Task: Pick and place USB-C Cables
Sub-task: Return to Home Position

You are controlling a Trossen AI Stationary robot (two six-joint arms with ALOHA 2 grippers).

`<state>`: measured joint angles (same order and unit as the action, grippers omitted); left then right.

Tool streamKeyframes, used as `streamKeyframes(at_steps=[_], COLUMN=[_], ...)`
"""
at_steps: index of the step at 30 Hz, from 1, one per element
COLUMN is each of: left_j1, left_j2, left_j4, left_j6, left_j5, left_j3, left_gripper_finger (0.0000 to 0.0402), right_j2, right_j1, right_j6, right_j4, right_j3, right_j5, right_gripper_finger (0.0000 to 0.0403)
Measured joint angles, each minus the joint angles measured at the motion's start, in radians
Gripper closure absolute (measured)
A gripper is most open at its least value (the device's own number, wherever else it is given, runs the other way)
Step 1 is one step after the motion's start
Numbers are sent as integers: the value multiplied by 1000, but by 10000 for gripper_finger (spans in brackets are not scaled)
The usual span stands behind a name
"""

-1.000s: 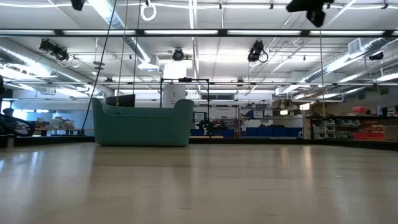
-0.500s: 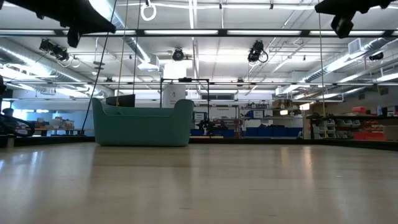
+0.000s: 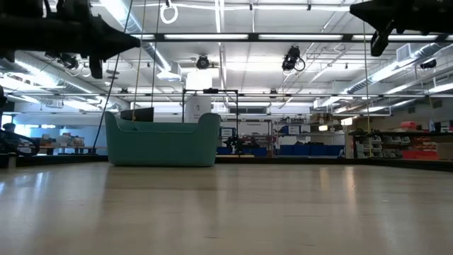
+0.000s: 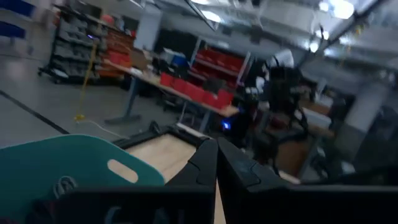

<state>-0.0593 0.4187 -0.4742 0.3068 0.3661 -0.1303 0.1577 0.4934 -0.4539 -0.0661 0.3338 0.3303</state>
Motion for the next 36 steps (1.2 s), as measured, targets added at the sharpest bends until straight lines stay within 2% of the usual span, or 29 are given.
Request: streamKeyframes(at_steps=[4,8,11,15,19,23,28,31,36], left_j1=[0,0,0,0,0,0,0,0,0], left_j2=[0,0,-2,-2,-2,-2,-2,-2,-2], left_j4=[-91,-92,-92,-86,-70,-68,-68,-68,-67], left_j6=[26,16,7,-11,-4,-4,2,39,49], left_j5=[33,33,42,106,171,175,176,176,176], left_j3=[55,58,58,58,58,58,58,58,58], left_gripper_finger=[384,391,397,391,392,396,389,389,396], right_j2=[23,61,71,71,71,70,58,53,52], right_j1=[0,-18,-44,-100,-177,-232,-271,-279,-279], right_j6=[-23,-24,-54,-92,-71,-47,6,11,73], right_j4=[-242,-341,-325,-310,-206,-171,-207,-343,-364], right_j3=[-112,-186,-189,-189,-189,-189,-222,-309,-327], right_j5=[-42,-35,-34,-33,-25,-34,-164,-248,-287], right_gripper_finger=[402,402,402,403,403,403,403,403,403])
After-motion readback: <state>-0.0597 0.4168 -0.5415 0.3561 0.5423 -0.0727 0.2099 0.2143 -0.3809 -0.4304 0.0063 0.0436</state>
